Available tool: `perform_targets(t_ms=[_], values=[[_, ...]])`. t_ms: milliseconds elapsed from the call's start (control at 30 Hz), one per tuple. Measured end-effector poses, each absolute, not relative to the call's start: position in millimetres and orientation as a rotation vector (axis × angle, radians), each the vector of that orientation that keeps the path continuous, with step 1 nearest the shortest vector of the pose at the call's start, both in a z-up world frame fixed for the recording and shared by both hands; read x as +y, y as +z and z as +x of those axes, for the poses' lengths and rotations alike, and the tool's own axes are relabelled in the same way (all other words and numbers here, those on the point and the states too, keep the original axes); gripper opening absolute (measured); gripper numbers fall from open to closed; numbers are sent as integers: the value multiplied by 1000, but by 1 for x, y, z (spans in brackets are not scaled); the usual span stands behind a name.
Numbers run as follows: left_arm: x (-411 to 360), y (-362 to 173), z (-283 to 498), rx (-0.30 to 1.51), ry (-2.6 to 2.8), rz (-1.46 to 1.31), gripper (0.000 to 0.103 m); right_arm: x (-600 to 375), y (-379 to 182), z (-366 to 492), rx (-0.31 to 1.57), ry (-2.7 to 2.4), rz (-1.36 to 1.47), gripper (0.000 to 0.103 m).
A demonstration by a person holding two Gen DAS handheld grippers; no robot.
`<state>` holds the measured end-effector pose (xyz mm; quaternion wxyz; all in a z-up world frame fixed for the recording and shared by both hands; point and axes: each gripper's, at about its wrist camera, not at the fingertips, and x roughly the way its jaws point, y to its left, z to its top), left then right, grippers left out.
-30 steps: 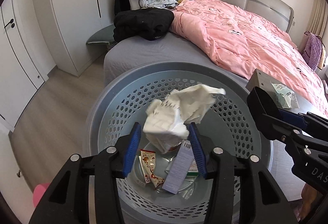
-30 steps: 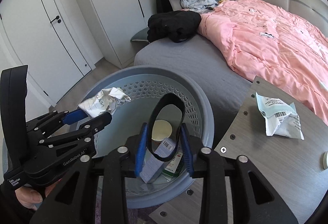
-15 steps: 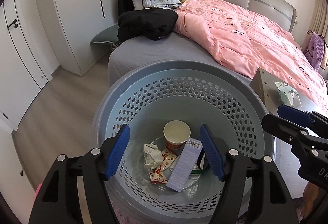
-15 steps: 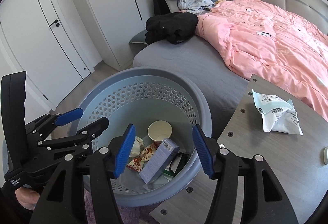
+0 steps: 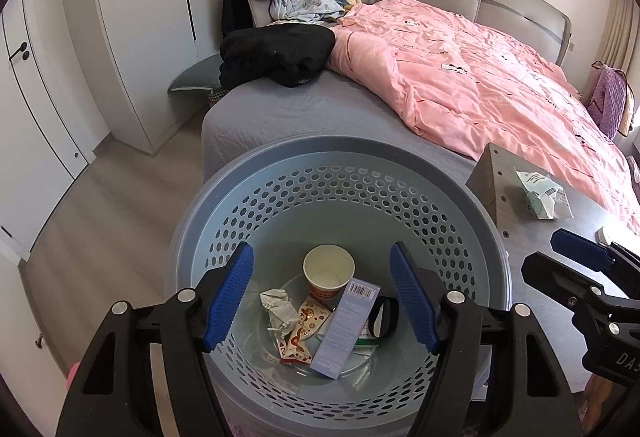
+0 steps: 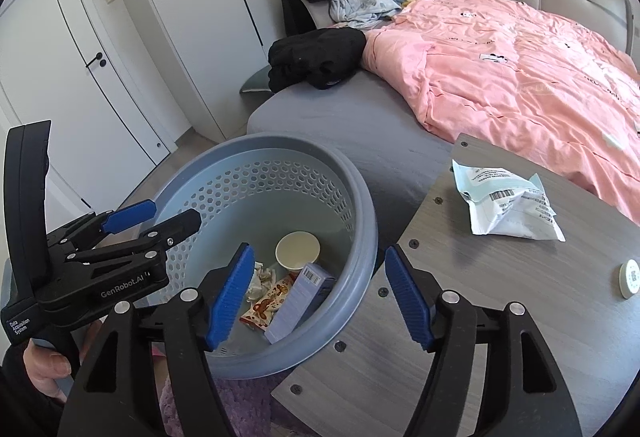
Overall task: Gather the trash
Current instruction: 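Withdraw both tools from the basket, then move both tools over the table toward the white-and-blue packet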
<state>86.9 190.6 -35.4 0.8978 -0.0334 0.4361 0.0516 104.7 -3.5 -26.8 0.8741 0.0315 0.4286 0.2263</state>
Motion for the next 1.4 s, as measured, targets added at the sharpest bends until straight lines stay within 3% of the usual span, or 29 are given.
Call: perform_targets(t_ms=[400,1400], values=[[164,-16,95,876,68,-35,68,-47,-12,99,840,408,130,74],[31,6,119,828,-191,151,71,-200,-17,61,816,139,264,74]])
